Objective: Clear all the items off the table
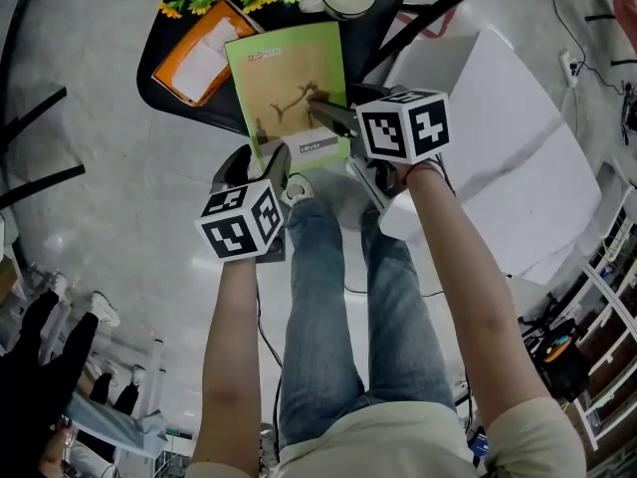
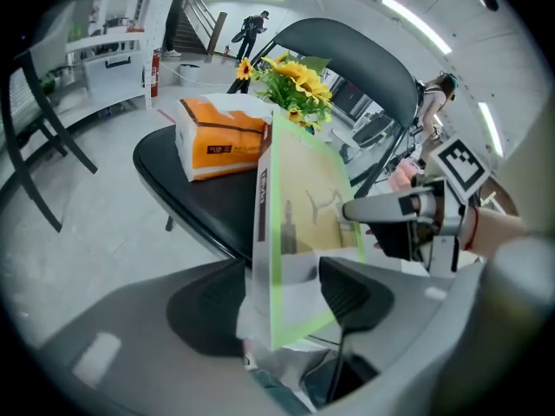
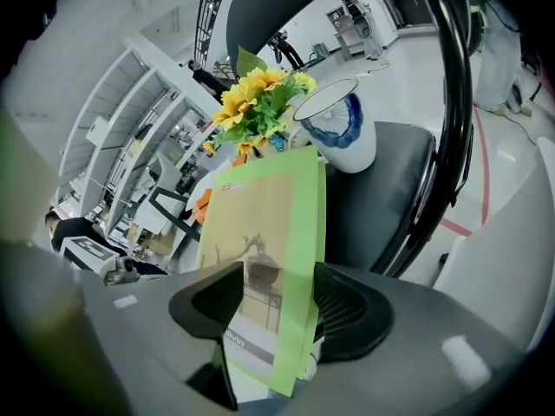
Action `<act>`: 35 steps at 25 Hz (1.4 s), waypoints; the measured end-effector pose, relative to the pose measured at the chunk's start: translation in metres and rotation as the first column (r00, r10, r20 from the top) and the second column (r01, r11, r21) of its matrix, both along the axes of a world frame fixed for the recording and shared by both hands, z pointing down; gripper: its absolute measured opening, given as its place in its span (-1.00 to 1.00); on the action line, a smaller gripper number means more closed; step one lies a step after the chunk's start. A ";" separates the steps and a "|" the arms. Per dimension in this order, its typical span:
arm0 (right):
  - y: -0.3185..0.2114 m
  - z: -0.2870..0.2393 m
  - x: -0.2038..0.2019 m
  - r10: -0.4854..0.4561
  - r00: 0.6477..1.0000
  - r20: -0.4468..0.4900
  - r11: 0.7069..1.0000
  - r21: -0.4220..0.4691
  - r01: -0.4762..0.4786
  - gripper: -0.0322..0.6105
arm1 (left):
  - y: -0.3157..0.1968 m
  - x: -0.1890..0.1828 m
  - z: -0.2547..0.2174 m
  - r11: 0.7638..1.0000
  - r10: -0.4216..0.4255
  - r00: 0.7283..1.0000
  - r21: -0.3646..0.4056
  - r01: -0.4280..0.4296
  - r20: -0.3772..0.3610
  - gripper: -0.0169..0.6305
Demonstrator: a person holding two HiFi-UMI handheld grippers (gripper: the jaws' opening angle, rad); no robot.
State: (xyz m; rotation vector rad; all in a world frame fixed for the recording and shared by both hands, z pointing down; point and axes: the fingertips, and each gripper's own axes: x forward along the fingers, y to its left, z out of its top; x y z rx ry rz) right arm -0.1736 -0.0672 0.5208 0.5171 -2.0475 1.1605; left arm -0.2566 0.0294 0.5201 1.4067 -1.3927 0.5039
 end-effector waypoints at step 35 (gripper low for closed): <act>0.040 -0.103 0.072 0.069 0.995 -0.070 0.979 0.199 -0.054 -0.90 | 0.014 0.055 -0.106 0.990 0.050 0.992 0.124 -0.065 0.119 -0.76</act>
